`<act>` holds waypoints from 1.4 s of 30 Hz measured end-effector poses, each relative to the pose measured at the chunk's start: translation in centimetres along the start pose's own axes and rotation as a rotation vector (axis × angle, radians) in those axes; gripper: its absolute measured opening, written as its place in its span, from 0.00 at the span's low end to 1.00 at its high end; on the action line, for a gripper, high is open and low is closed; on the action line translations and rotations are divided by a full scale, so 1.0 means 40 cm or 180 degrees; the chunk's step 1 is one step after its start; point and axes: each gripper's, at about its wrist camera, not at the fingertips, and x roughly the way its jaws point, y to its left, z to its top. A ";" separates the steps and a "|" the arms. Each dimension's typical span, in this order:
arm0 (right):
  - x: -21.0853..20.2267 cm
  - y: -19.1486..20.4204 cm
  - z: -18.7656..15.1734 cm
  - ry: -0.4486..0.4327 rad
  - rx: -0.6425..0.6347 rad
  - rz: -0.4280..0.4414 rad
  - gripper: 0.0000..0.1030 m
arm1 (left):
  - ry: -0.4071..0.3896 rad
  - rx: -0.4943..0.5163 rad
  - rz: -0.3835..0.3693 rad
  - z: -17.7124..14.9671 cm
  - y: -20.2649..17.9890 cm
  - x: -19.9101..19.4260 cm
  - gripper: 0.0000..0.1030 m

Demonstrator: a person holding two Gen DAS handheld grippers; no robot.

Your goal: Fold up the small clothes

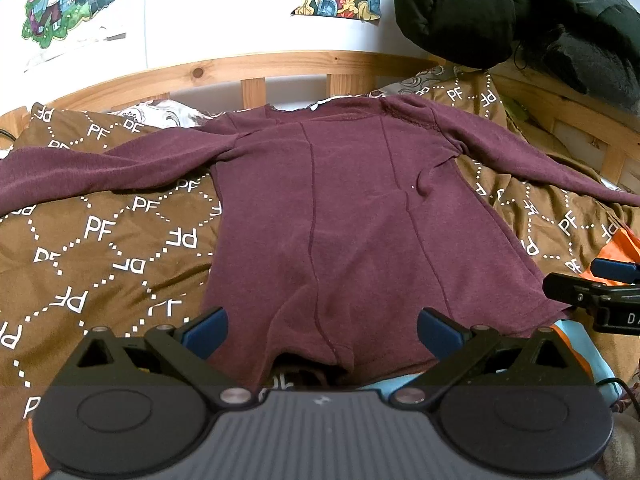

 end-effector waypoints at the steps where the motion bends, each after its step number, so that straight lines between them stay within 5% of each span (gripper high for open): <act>1: -0.001 0.000 0.000 0.0001 0.0000 0.0000 1.00 | 0.0000 0.0000 0.0000 -0.001 -0.001 0.000 0.99; 42: 0.006 -0.007 -0.003 0.0052 0.0063 -0.0015 1.00 | 0.0028 -0.0013 -0.0010 -0.017 -0.006 0.007 0.99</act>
